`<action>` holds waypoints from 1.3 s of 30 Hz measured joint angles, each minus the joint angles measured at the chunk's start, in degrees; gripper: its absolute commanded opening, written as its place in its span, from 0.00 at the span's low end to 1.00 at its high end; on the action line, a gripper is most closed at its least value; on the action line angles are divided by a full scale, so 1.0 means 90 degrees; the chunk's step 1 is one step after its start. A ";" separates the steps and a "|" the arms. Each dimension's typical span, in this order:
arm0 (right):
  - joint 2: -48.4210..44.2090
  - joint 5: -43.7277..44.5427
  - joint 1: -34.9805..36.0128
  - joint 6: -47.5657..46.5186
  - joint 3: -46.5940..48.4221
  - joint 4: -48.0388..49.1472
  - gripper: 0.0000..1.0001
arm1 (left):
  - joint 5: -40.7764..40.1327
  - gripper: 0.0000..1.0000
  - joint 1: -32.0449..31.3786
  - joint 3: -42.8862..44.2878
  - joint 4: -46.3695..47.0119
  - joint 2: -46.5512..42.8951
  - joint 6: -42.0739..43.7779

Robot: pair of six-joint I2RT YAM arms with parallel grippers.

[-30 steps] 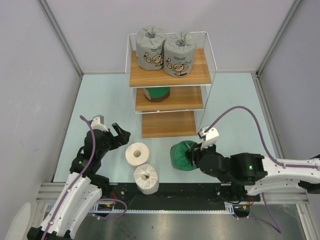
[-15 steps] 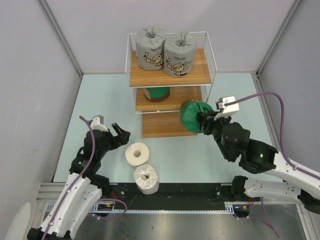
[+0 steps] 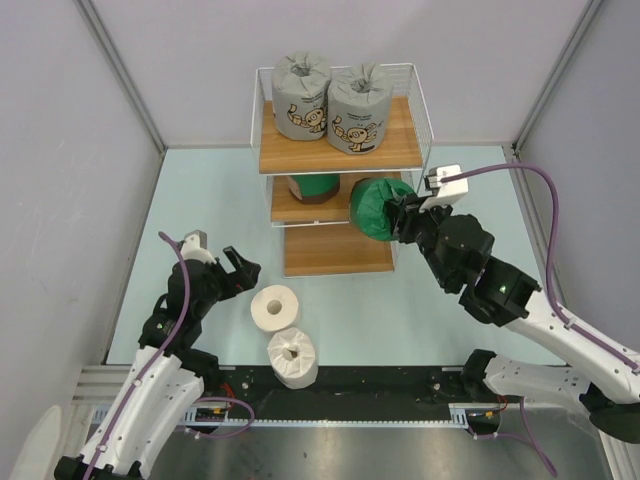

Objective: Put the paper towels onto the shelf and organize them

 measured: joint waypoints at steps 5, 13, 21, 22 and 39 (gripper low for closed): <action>0.0168 -0.0342 -0.0313 0.0015 0.0041 0.0238 0.32 | 0.0000 1.00 0.0000 0.0002 0.0000 0.0000 0.0000; 0.0549 -0.0678 -0.0595 0.0078 0.0066 0.0542 0.33 | 0.0005 1.00 0.0000 0.0000 0.0010 0.0007 0.0000; 0.0818 -0.0865 -0.0714 0.0151 0.0083 0.0967 0.38 | 0.0005 1.00 0.0000 0.0002 0.0015 0.0005 0.0000; 0.0860 -0.0886 -0.0721 0.0163 0.0090 0.1001 0.40 | 0.0005 1.00 0.0000 0.0000 0.0015 0.0002 0.0000; 0.0753 -0.0804 -0.0872 0.0131 0.0119 0.1421 0.72 | 0.0007 1.00 0.0000 0.0000 0.0019 0.0005 0.0002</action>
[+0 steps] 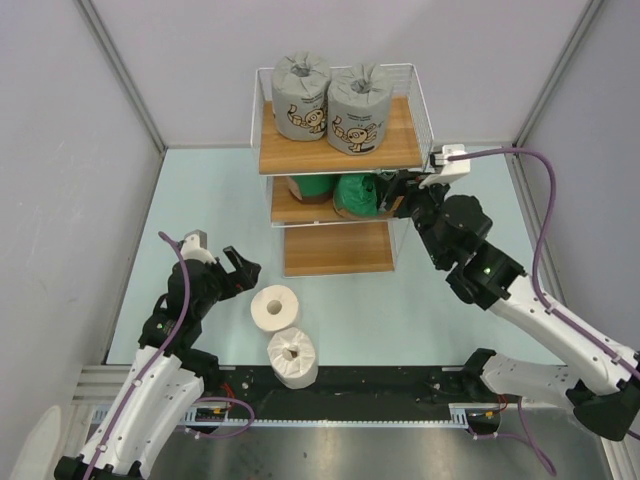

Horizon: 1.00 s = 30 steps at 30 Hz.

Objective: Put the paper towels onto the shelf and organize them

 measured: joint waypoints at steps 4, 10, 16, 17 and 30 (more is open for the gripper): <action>-0.0391 -0.0024 -0.0005 -0.0017 0.0000 0.0007 0.72 | 0.0000 1.00 0.0000 0.0000 0.0005 0.0000 -0.0002; -0.0794 -0.0267 -0.0005 -0.0036 0.0017 -0.0129 0.73 | 0.0000 1.00 0.0000 0.0000 0.0010 0.0000 -0.0002; -0.1124 -0.0981 0.0148 0.0036 0.0087 -0.0775 0.76 | 0.0000 1.00 0.0000 0.0000 0.0012 0.0005 -0.0002; -0.1154 -0.1098 0.0240 0.0051 0.0087 -0.0901 0.77 | 0.0000 1.00 0.0000 0.0000 0.0015 0.0012 -0.0002; -0.0500 -0.0952 0.3339 0.1141 -0.1304 -0.2006 0.88 | 0.0002 1.00 0.0000 0.0000 0.0019 0.0051 -0.0002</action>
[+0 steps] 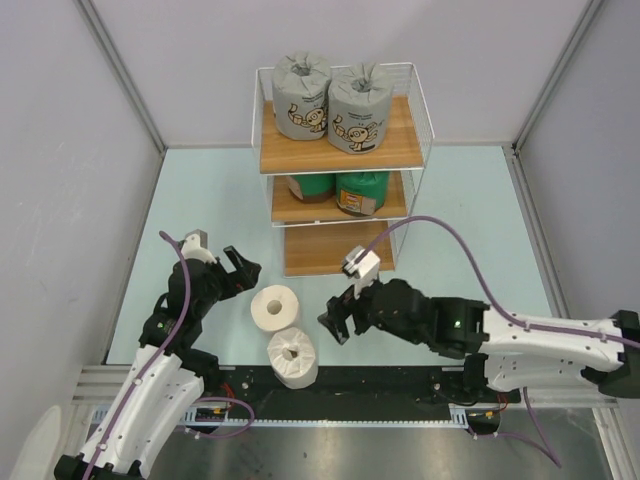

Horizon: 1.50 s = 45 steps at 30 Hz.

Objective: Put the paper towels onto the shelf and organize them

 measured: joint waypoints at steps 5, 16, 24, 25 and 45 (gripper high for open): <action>0.0991 0.0126 0.0289 0.0529 -0.0138 0.0430 0.89 | 0.0000 1.00 0.0000 -0.0002 0.0000 -0.0002 0.0000; 0.2147 -0.0265 -0.0714 0.2210 -0.0119 0.1498 0.89 | 0.0002 1.00 0.0000 -0.0017 0.0010 -0.0002 0.0000; 0.3145 -0.0767 -0.0787 0.2552 0.0117 0.1593 0.88 | 0.0002 1.00 0.0000 -0.0051 0.0053 -0.0005 0.0000; 0.3211 -0.0823 -0.0787 0.2589 0.0124 0.1593 0.88 | 0.0002 1.00 0.0000 -0.0068 0.0056 -0.0010 -0.0002; 0.3837 -0.1161 -0.0855 0.2611 0.0811 0.1751 0.86 | 0.0219 1.00 0.0000 -0.0102 0.0187 -0.0056 -0.0002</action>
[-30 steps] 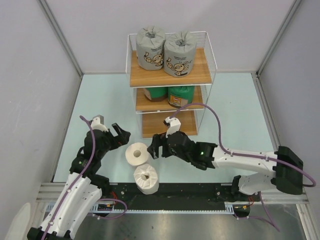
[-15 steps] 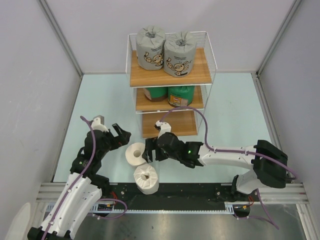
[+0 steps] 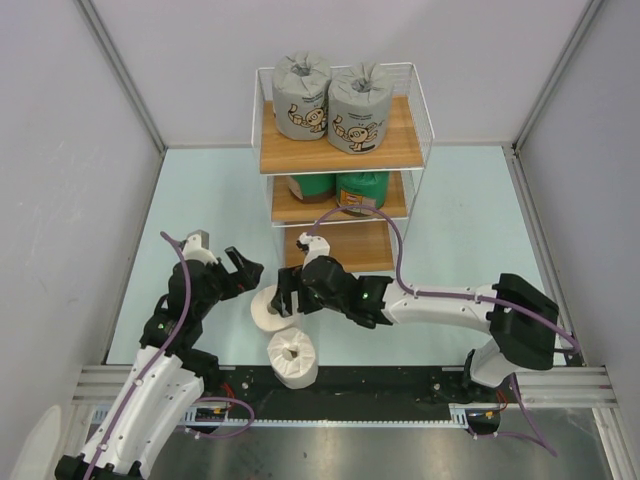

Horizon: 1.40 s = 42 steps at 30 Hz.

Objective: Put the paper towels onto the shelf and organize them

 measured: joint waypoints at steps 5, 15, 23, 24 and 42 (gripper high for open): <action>0.0206 0.0277 0.0058 -0.0109 0.0248 -0.0257 0.86 | 0.0002 1.00 0.0000 -0.0041 0.0049 0.0000 0.0000; 0.0583 0.0675 0.0216 -0.0391 0.0646 -0.0787 0.86 | 0.0002 1.00 0.0000 -0.0061 0.0051 -0.0002 -0.0002; 0.0811 0.1010 0.0452 -0.0697 0.0952 -0.1093 0.87 | 0.0002 1.00 0.0000 -0.0068 0.0051 -0.0015 0.0000; 0.0833 0.1073 0.0488 -0.0741 0.1003 -0.1139 0.87 | 0.0005 1.00 0.0000 -0.0070 0.0051 -0.0015 -0.0002; 0.1226 0.1812 0.0670 -0.1246 0.1826 -0.1668 0.87 | 0.0002 1.00 0.0000 -0.0080 0.0058 -0.0053 -0.0002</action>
